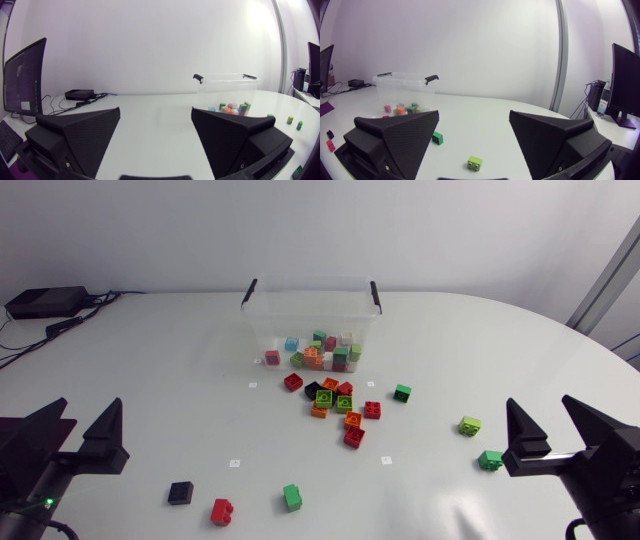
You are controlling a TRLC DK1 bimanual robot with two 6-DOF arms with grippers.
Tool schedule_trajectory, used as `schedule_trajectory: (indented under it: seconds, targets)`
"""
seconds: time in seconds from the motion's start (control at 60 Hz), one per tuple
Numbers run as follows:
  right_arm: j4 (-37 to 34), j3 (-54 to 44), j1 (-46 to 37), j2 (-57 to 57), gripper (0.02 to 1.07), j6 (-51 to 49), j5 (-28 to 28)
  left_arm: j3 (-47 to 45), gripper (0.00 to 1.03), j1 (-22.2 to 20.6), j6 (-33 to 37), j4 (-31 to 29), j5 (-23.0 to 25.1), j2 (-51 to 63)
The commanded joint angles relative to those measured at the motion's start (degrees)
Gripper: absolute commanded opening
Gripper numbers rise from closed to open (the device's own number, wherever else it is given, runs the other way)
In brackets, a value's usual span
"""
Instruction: Place the duplo bricks in the container
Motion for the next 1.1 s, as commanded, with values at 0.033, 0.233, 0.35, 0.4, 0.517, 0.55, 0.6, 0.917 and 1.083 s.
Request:
schedule_trajectory:
  seconds: [0.033,0.233,0.35,0.4,0.517,0.55,0.6,0.917,1.083]
  targets:
    - [-0.12,-1.37,-0.12,-0.3,1.03,0.94,0.16,-0.91,0.99,0.02,-0.35,-0.03,-0.15,-0.56]
    - [-0.12,-1.37,0.05,-0.3,1.04,0.94,0.16,-0.91,0.99,-0.24,-0.35,-0.03,-0.15,-0.56]
    - [-0.12,-1.37,1.19,-0.3,1.03,1.03,0.16,-0.91,0.99,-0.33,-0.35,-0.12,-0.15,-0.56]
    - [-0.12,-1.45,1.9,-0.3,1.03,1.12,0.16,-0.91,0.99,-0.59,-0.43,-0.21,-0.15,-0.56]
    - [-0.21,-1.37,2.95,-0.38,1.03,1.12,0.16,-0.91,0.99,-0.94,-0.7,-0.3,-0.15,-0.56]
    - [-0.21,-1.37,2.95,-0.3,1.03,1.12,0.16,-0.91,0.99,-0.86,-0.7,-0.3,-0.15,-0.56]
    - [-0.21,-1.37,2.95,-0.38,1.03,1.12,0.16,-0.29,0.99,-0.5,-0.7,-0.3,-0.15,-0.56]
    - [3.66,-1.63,2.6,-0.3,1.03,1.2,1.3,10.26,0.99,-2.17,-2.19,-5.31,-0.15,12.45]
    - [5.24,-0.58,2.95,1.02,1.03,2.87,1.39,20.63,0.99,-2.09,-4.39,-13.74,-0.15,29.85]
